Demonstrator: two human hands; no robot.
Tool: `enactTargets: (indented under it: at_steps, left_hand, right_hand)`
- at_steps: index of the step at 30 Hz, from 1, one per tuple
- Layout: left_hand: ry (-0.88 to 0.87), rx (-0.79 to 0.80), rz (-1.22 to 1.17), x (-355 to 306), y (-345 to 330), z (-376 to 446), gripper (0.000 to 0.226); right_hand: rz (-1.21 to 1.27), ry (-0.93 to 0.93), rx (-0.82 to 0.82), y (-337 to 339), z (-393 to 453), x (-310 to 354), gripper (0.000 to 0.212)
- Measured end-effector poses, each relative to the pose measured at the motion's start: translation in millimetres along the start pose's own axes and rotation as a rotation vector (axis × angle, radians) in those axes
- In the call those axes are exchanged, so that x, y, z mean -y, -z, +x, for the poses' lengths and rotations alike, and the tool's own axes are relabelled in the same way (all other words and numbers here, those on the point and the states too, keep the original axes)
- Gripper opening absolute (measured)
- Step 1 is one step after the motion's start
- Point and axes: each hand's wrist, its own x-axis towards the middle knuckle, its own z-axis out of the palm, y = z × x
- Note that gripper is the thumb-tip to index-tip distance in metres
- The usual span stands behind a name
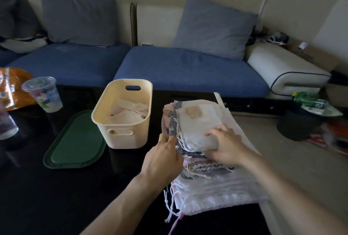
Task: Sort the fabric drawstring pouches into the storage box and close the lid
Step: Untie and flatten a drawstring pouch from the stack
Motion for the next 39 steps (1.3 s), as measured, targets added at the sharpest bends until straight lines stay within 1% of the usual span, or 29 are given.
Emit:
enactTargets:
  at_steps: [1, 2, 3, 7, 9, 11, 13, 14, 15, 17, 18, 19, 20, 22, 23, 24, 26, 28, 30, 33, 35, 39]
  left_hand:
    - [-0.026, 0.01, -0.007, -1, -4, 1, 0.024]
    - [-0.06, 0.025, -0.011, -1, -8, 3, 0.024]
    - [-0.095, 0.044, -0.003, -1, -12, 5, 0.024]
    - [-0.145, 0.074, 0.088, -6, -21, 11, 0.035]
    - [-0.122, 0.093, 0.121, -7, -21, 12, 0.037]
    - [-0.062, 0.108, 0.157, -6, -20, 13, 0.039]
    - [-0.009, 0.064, 0.129, -4, -18, 12, 0.045]
    - [-0.003, 0.025, 0.078, -4, -17, 13, 0.052]
    - [-0.015, -0.009, 0.018, -3, -16, 13, 0.062]
    - [-0.067, -0.04, -0.083, -3, -13, 13, 0.08]
    - [-0.092, -0.047, -0.102, -4, -12, 14, 0.082]
    - [-0.119, -0.058, -0.101, -5, -12, 14, 0.077]
    - [-0.142, -0.084, -0.088, -6, -12, 15, 0.063]
    - [-0.146, -0.157, -0.074, -7, -11, 16, 0.024]
    - [-0.114, -0.174, -0.079, -5, -10, 16, 0.017]
    - [-0.077, -0.158, -0.072, -4, -11, 16, 0.019]
    - [-0.045, -0.088, -0.03, 0, -13, 17, 0.021]
    - [-0.047, -0.081, -0.052, 5, -14, 19, 0.019]
    - [-0.05, -0.11, -0.123, 7, -11, 21, 0.018]
    - [-0.031, -0.125, -0.206, 8, -3, 22, 0.03]
    - [-0.012, -0.123, -0.251, 8, 0, 23, 0.034]
    - [0.012, -0.168, -0.293, 8, 4, 23, 0.031]
  right_hand:
    - [-0.041, -0.022, 0.104, -6, -3, -7, 0.066]
    - [-0.026, -0.016, 0.15, -10, -5, -13, 0.073]
    - [0.023, 0.005, 0.146, -13, -6, -15, 0.07]
    - [0.128, 0.071, -0.005, -16, -6, -24, 0.043]
    - [0.107, 0.066, -0.113, -13, -6, -23, 0.035]
    - [0.084, 0.057, -0.265, -7, -7, -18, 0.03]
    - [0.08, 0.049, -0.404, 2, -10, -9, 0.024]
    - [0.086, 0.058, -0.443, 7, -13, -4, 0.021]
    - [0.099, 0.069, -0.453, 10, -16, 2, 0.019]
    - [0.138, 0.104, -0.401, 10, -24, 14, 0.017]
    - [0.154, 0.119, -0.357, 8, -28, 20, 0.018]
    - [0.156, 0.134, -0.326, 4, -32, 24, 0.019]
    - [0.152, 0.144, -0.305, 0, -35, 25, 0.021]
    - [0.147, 0.13, -0.259, -5, -38, 22, 0.024]
    - [0.14, 0.108, -0.22, -7, -39, 19, 0.027]
    - [0.131, 0.082, -0.178, -7, -40, 15, 0.029]
    - [0.124, 0.049, -0.136, -7, -39, 6, 0.026]
    - [0.168, 0.026, -0.173, -5, -36, -1, 0.022]
    - [0.219, -0.001, -0.241, -4, -31, -6, 0.015]
    - [0.268, -0.042, -0.305, -3, -25, -10, 0.007]
    - [0.283, -0.054, -0.314, -3, -22, -13, 0.007]
    - [0.318, -0.105, -0.279, -3, -17, -20, 0.016]
